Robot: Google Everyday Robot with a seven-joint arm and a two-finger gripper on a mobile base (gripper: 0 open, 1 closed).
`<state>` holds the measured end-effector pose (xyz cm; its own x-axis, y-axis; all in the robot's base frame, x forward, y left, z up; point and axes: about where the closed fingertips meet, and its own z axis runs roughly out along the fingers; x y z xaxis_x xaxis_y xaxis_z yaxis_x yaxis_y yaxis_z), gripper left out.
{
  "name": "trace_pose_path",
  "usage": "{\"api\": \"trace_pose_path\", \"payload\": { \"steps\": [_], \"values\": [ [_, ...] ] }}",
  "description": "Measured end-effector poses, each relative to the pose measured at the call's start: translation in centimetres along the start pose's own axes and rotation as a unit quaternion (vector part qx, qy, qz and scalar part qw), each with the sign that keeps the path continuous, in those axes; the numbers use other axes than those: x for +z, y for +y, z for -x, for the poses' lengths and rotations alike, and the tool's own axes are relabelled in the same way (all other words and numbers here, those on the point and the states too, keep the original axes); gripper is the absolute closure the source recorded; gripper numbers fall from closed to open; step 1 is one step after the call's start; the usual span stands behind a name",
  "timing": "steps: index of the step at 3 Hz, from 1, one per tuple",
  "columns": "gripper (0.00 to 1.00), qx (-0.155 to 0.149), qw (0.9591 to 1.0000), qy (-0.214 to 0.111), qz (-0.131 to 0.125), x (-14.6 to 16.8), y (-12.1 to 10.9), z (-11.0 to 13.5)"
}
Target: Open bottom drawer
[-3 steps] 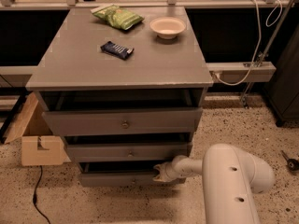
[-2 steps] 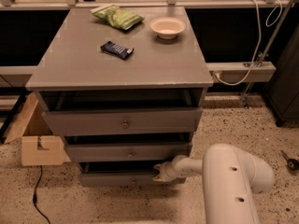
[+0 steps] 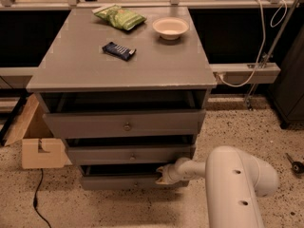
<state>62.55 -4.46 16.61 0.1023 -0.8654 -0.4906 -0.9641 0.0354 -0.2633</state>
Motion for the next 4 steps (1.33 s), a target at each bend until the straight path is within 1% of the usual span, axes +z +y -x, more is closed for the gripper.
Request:
{"api": "trace_pose_path", "payload": {
  "steps": [1, 2, 3, 4],
  "values": [
    [0.05, -0.002, 0.9997, 0.007, 0.021, -0.1, 0.6, 0.1],
    [0.0, -0.003, 0.9986, 0.014, 0.052, -0.5, 1.7, 0.3],
    [0.12, -0.003, 0.9973, 0.011, 0.073, -0.9, 2.9, 0.5],
    [0.33, 0.0, 0.9961, 0.006, 0.088, -1.1, 4.2, 0.4]
  ]
}}
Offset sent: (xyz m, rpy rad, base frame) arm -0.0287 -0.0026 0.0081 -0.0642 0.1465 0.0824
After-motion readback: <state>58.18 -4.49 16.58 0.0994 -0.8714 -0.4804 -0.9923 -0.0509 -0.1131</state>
